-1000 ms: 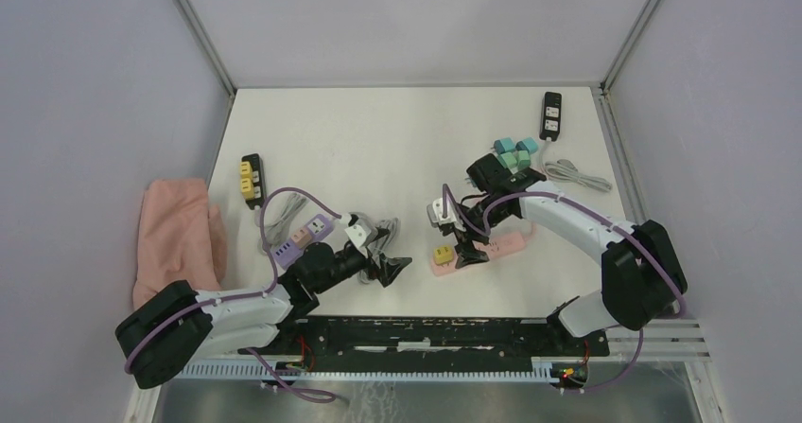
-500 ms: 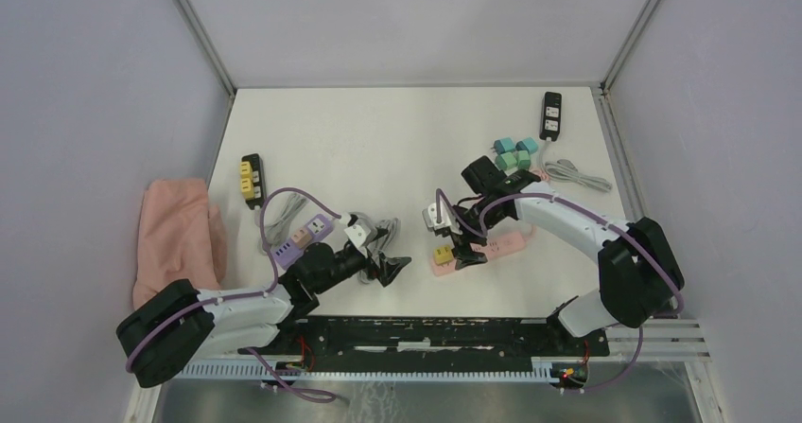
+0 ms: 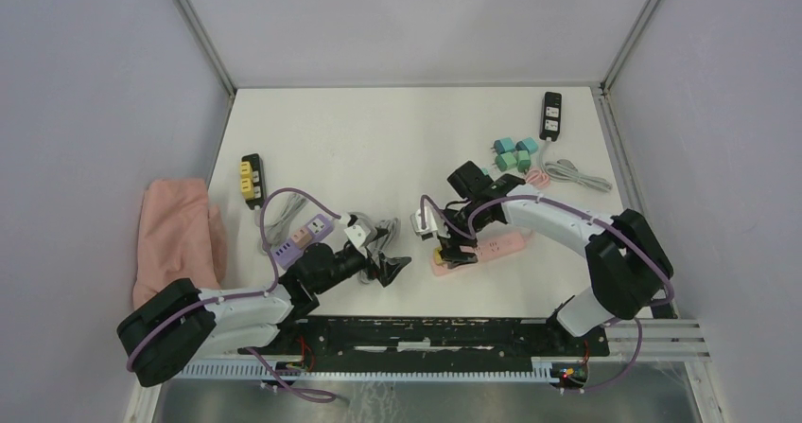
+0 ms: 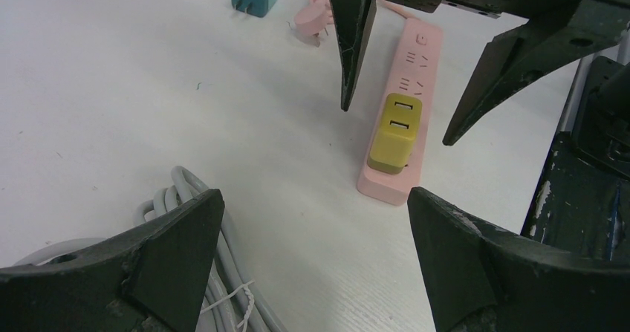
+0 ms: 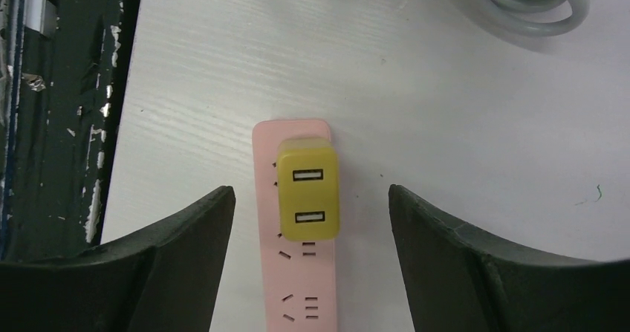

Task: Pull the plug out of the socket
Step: Remove the plug from the socket.

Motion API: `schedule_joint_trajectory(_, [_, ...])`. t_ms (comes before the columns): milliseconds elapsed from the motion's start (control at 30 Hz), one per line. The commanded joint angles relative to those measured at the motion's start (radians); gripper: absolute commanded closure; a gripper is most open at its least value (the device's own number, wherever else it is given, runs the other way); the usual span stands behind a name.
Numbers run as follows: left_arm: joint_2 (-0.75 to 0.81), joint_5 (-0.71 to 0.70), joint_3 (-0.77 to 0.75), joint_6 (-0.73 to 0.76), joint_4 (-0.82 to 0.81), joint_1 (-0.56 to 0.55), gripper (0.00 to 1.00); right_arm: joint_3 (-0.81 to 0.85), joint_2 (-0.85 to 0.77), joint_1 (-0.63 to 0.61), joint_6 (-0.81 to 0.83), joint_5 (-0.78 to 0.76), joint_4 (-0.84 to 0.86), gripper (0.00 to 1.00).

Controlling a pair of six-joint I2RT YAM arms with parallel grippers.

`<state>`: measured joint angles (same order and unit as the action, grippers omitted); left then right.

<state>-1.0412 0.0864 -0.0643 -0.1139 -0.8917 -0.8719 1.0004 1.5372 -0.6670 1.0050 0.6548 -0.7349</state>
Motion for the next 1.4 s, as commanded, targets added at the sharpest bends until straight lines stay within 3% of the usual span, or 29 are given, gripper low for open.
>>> schedule_joint_trajectory(0, [-0.008, -0.007, 0.004, -0.024, -0.065, 0.004, 0.00, 0.010, 0.028, -0.044, -0.064, -0.071, 0.079, 0.23])
schedule_joint_trajectory(100, [-0.018, -0.002, 0.007, -0.024, -0.076, 0.004, 0.00, 0.022, 0.048, -0.073, -0.063, -0.091, 0.074, 0.39])
schedule_joint_trajectory(233, [-0.038, 0.012, 0.008, -0.026, -0.098, 0.004, 0.00, 0.047, 0.057, -0.085, -0.050, -0.096, 0.039, 0.82])
schedule_joint_trajectory(367, [-0.068, 0.035, 0.005, -0.018, -0.143, 0.004, 0.00, 0.081, 0.042, -0.069, -0.039, -0.056, -0.022, 0.98])
schedule_joint_trajectory(700, [-0.237, 0.099, -0.024, 0.012, -0.350, 0.005, 0.01, 0.115, -0.007, 0.056, 0.001, 0.179, -0.127, 1.00])
schedule_joint_trajectory(967, [-0.328, 0.108, -0.079, 0.008, -0.379, 0.003, 0.00, 0.128, -0.003, 0.097, -0.004, 0.218, -0.140, 1.00])
schedule_joint_trajectory(1367, [-0.570, 0.147, -0.120, -0.019, -0.624, -0.025, 0.02, 0.133, -0.004, 0.117, -0.013, 0.250, -0.146, 1.00])
